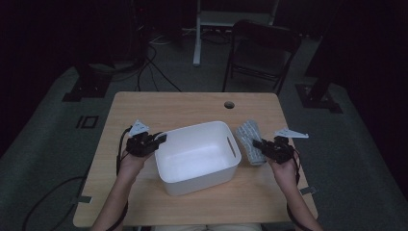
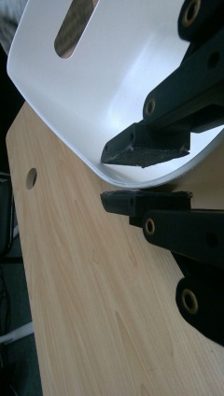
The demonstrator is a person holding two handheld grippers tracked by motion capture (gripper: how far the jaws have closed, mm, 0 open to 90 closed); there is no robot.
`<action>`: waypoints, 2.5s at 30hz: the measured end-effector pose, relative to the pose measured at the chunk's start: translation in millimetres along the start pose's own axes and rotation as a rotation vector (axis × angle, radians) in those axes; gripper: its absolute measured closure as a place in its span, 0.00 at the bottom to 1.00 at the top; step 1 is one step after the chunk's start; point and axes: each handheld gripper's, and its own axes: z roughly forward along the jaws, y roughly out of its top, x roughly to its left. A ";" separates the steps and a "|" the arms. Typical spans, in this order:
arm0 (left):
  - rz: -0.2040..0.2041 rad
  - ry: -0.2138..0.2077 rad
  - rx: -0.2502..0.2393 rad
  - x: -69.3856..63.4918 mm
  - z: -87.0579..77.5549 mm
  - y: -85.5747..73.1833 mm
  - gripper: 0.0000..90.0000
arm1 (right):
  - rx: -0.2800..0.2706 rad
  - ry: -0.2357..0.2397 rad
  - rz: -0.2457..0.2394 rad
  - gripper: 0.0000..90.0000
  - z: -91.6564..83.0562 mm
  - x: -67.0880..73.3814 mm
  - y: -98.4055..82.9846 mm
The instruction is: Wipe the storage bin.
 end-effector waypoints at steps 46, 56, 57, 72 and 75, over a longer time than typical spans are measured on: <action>-0.009 0.020 0.002 -2.3 2.2 1.4 0.84 | -0.050 0.153 -0.062 0.85 -10.6 50.6 -16.7; -0.009 0.018 0.000 -2.0 2.2 1.2 0.84 | -0.043 0.156 -0.057 0.85 -7.9 48.6 -16.8; -0.010 0.017 0.000 -1.9 2.1 1.2 0.84 | -0.043 0.156 -0.057 0.85 -7.9 48.6 -16.8; -0.011 0.016 -0.002 -1.6 2.1 1.0 0.84 | -0.022 0.153 -0.046 0.85 -3.1 46.4 -17.5; -0.011 0.015 -0.002 -1.4 2.0 1.0 0.84 | -0.003 0.144 -0.050 0.85 -1.1 46.3 -17.6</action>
